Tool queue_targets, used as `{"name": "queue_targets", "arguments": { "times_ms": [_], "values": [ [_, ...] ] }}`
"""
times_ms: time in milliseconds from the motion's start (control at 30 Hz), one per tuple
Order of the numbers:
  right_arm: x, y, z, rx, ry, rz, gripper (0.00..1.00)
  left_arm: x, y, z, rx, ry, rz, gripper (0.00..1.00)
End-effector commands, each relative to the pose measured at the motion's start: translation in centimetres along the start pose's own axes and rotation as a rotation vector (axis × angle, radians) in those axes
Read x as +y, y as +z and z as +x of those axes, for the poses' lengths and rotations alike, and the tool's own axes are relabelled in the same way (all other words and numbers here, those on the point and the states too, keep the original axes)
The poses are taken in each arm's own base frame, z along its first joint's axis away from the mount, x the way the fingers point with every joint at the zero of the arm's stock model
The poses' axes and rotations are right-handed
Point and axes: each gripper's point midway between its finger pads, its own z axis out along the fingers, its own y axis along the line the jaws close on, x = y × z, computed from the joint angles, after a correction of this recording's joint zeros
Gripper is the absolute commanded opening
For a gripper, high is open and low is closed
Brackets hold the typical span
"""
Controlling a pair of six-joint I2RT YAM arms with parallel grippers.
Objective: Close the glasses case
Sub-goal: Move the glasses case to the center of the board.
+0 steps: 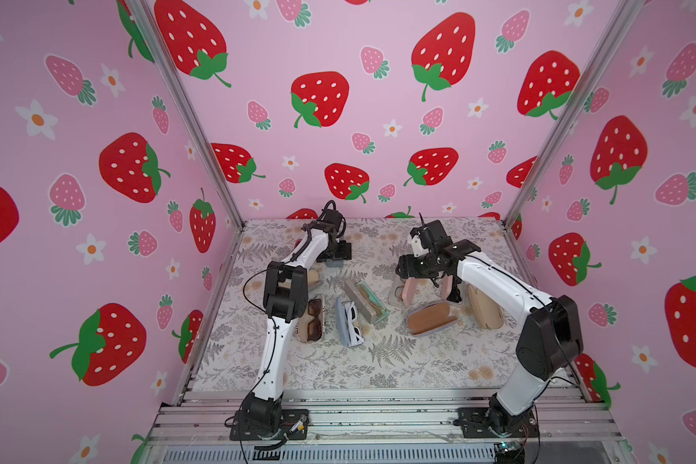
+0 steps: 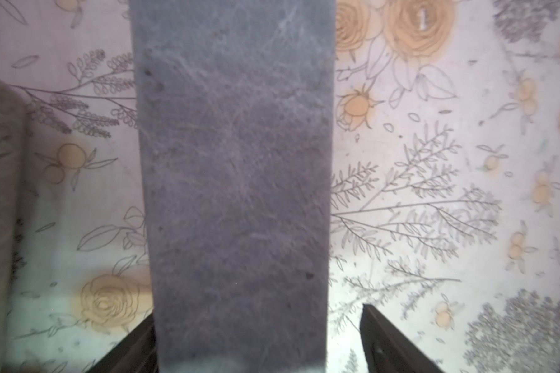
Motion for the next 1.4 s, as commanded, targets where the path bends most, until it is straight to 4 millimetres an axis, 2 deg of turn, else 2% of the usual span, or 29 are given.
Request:
{"name": "queue_targets", "arguments": {
  "times_ms": [0, 300, 567, 800, 1067, 1367],
  "values": [
    [-0.9, 1.4, 2.2, 0.092, 0.052, 0.053, 0.69, -2.3, -5.1, -1.4, -0.096, 0.017, 0.047, 0.89],
    [-2.3, 3.3, 3.6, 0.170, 0.107, 0.138, 0.69, -4.3, -10.9, 0.9, -0.170, 0.024, 0.104, 0.90],
    [-2.9, 5.0, 4.3, 0.204, 0.130, 0.166, 0.64, -6.1, -13.5, 3.3, -0.198, 0.044, 0.153, 0.90],
    [-3.1, 6.0, 4.1, 0.212, 0.141, 0.179, 0.53, -6.3, -13.5, 3.7, -0.194, 0.050, 0.156, 0.90],
    [-2.6, 7.3, 3.0, 0.215, 0.160, 0.162, 0.39, -6.2, -12.3, 4.2, -0.170, 0.055, 0.150, 0.89],
    [-2.5, 8.9, 1.5, 0.211, 0.185, 0.142, 0.32, -6.8, -11.2, 4.3, -0.150, 0.062, 0.171, 0.89]
  ]
}}
